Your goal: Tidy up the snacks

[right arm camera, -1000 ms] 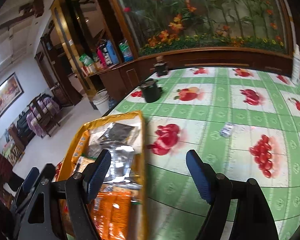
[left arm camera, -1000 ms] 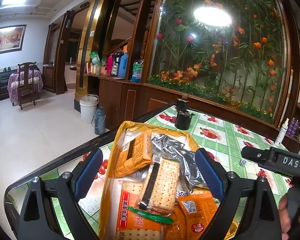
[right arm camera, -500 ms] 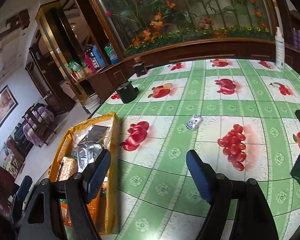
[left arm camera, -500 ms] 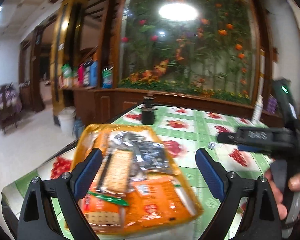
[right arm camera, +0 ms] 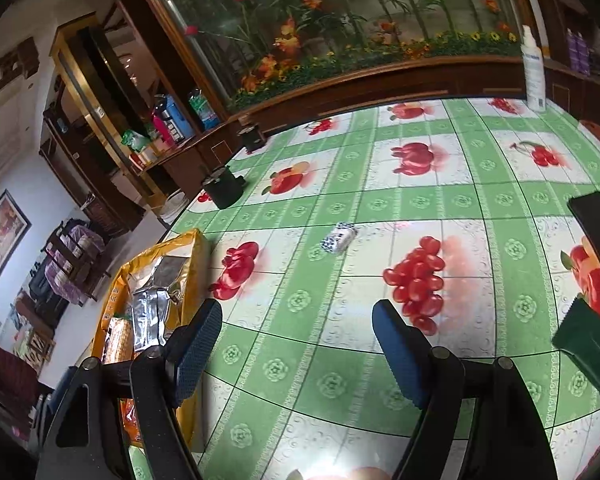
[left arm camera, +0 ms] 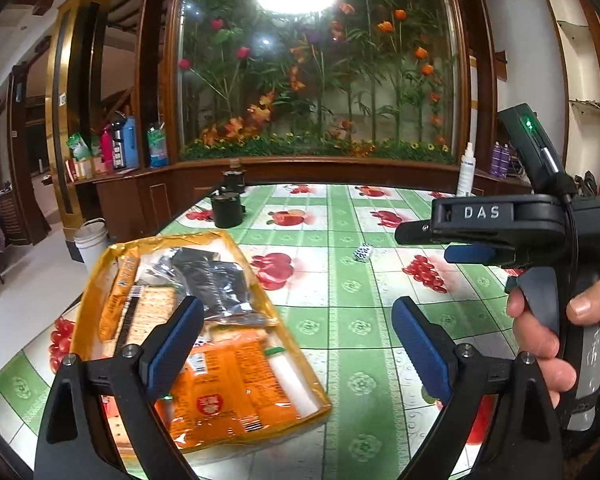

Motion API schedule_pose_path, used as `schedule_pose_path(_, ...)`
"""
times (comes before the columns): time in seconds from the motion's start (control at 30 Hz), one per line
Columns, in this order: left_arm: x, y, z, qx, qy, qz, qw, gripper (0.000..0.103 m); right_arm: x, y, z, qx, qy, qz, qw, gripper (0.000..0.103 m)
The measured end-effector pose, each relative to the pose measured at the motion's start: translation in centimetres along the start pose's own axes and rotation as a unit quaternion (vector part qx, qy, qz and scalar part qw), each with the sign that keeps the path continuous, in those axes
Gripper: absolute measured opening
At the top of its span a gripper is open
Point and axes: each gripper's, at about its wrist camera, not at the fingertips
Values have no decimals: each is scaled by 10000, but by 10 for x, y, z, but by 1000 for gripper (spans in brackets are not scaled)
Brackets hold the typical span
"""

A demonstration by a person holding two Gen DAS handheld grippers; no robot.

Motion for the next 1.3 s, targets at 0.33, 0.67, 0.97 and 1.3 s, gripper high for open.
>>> schedule_pose_path(0.33,-11,1,9,92,-217,46,9997,95,-32,11,-11,-66,-244,228,9994,81)
schedule_pose_path(0.67,-10,3,10,83,-250,38,9996,95,-66,26,-29,-251,-432,605,9969,81)
schedule_pose_path(0.97,-7,3,12,82,-246,-49,9997,95,-91,35,-21,-151,-963,776,9922,81)
schedule_pose_path(1.3,-4,3,9,52,-193,-118,9997,95,-115,56,17,158,-1429,1084,9837,81)
Point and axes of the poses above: each gripper's, at about its wrist camera, not at the fingertips, and z roughly the way its jaws point, x to its left, y to its top, and after that the axes turned 6 degrees about z, right-handed
